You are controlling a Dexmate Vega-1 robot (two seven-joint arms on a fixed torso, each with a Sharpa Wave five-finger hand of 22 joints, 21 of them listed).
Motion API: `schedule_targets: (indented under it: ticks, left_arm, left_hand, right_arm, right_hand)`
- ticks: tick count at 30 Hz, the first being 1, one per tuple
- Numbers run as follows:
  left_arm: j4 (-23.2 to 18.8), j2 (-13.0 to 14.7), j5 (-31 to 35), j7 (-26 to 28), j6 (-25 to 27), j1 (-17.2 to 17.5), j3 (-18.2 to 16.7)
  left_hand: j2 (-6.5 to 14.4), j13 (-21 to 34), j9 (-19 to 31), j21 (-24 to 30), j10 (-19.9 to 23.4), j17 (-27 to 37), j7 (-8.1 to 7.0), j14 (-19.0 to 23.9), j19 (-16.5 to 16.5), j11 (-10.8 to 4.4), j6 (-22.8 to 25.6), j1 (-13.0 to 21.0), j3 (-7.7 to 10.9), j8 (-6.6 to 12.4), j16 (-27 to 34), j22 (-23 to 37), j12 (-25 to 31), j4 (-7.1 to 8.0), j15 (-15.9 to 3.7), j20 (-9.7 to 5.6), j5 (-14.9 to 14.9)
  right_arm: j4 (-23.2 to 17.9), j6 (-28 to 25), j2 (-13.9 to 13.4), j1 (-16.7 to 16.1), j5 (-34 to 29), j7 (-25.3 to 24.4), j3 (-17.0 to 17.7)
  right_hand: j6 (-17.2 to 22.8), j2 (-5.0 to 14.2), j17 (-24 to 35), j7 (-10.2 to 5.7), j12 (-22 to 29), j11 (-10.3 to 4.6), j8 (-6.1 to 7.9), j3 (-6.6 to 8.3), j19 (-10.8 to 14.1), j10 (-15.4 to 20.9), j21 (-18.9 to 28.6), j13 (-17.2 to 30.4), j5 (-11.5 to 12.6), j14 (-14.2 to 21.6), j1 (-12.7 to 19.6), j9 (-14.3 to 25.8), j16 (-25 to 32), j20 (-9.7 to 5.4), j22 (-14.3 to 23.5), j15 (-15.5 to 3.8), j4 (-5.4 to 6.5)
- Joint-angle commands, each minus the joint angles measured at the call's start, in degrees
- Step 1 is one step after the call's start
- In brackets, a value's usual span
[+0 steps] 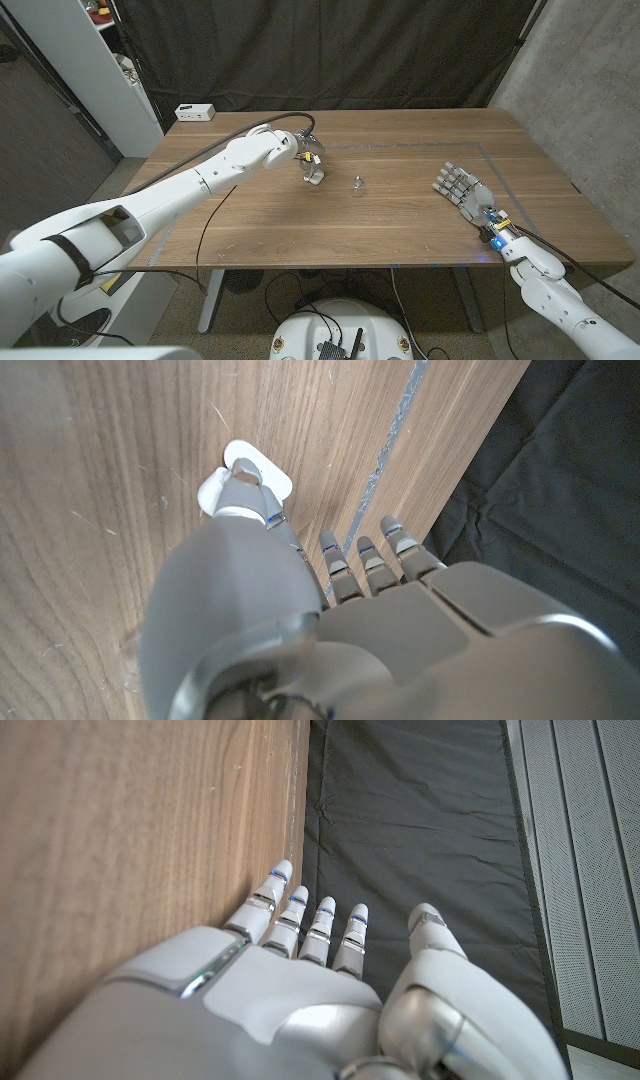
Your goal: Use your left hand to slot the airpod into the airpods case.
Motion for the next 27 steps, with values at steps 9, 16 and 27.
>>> schedule_targets:
  ticks: [9, 16, 27]
  left_arm:
    - [-4.4, 0.5, -0.3, -1.5, 1.9, 2.7, -0.6]
    - [-6.3, 1.2, 0.4, -2.2, 3.0, 4.0, -1.3]
    - [-8.7, 2.1, 0.9, -1.5, 3.9, 5.8, -3.0]
  left_hand:
    - [-0.9, 0.2, 0.0, 0.5, 0.0, 0.1, -0.81, 0.8, -0.1, 0.34, -3.0, -1.4, -1.11, -1.32, 0.0, 0.1, -0.3, 0.23, -6.04, -0.51, -0.3]
    - [-1.5, 0.2, -0.2, 0.5, -0.1, 0.2, -1.01, 1.0, -0.1, 0.24, -3.3, -2.1, -1.57, -1.62, 0.1, 0.1, -0.4, 0.34, -5.81, -0.48, -0.3]
    - [-1.3, 0.4, -0.3, 0.6, 0.2, 0.3, -0.57, 1.8, 0.1, 0.42, -3.1, -2.7, -1.72, -1.71, 0.4, 0.2, -0.2, 0.55, -5.62, -0.24, -0.2]
  right_arm:
    - [0.7, 0.9, 0.0, -0.5, 0.8, 3.3, 0.4]
    - [1.4, 0.8, 0.2, 0.1, 1.0, 4.9, 0.1]
    - [2.8, 0.7, 0.4, 1.4, 1.1, 7.3, -0.4]
  right_hand:
    - [0.4, 0.23, 0.1, -1.19, 0.1, 0.13, 0.06, 0.53, 0.1, 0.4, 0.3, 0.3, 0.3, 0.2, -0.4, 0.1, 0.0, 0.47, 0.2, -5.59, -0.11]
    - [0.7, 0.51, 0.0, -1.32, 0.1, 0.07, 0.16, 0.79, 0.0, 0.3, 0.3, 0.3, 0.4, 0.2, -0.1, 0.1, 0.0, 0.52, 0.2, -5.60, -0.24]
    - [1.1, 0.95, 0.1, -1.37, 0.2, 0.09, 0.22, 1.12, -0.1, 0.5, 0.3, 0.3, 0.3, 0.2, 0.2, 0.2, 0.1, 0.51, 0.2, -5.74, -0.34]
